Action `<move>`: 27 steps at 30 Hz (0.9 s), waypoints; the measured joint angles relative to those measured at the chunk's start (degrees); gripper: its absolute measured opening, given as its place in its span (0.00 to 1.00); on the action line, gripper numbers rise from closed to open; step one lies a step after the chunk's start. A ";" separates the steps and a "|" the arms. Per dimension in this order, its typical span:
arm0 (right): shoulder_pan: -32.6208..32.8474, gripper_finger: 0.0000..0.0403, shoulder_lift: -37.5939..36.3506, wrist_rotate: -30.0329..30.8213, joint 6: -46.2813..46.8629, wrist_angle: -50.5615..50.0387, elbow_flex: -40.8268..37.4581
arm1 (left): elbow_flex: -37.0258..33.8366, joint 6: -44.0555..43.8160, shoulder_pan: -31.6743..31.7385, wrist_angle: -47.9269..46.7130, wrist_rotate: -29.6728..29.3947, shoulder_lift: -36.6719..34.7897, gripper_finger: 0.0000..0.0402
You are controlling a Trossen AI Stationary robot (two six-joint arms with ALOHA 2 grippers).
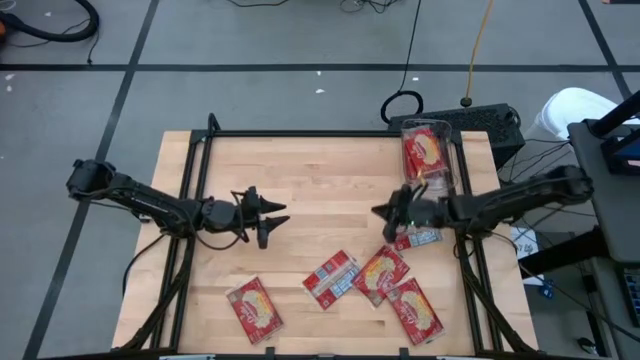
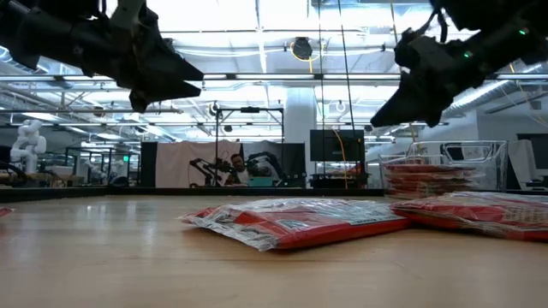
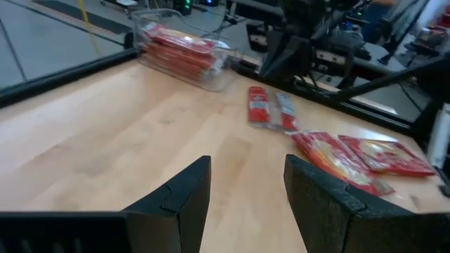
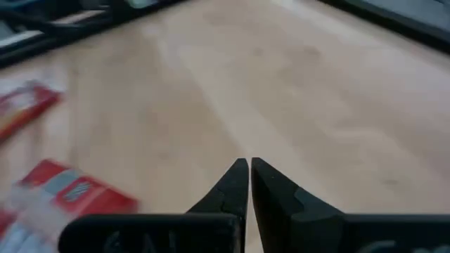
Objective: Sort popcorn bags into baskets
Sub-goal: Put the red popcorn bag into the transparent bin
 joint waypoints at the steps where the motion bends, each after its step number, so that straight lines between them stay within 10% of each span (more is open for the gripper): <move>1: 1.93 0.03 1.71 1.02 -0.07 2.81 -0.76 | 0.00 -0.23 -0.84 -0.27 0.00 0.00 0.46; 18: 17.53 0.03 28.82 7.01 -2.15 19.88 7.83 | 2.49 -14.14 -17.08 -0.16 -7.48 11.84 0.46; 27: 23.02 0.03 37.72 6.87 -4.59 18.07 17.23 | 17.15 -2.78 -23.76 -2.19 -7.45 29.39 0.46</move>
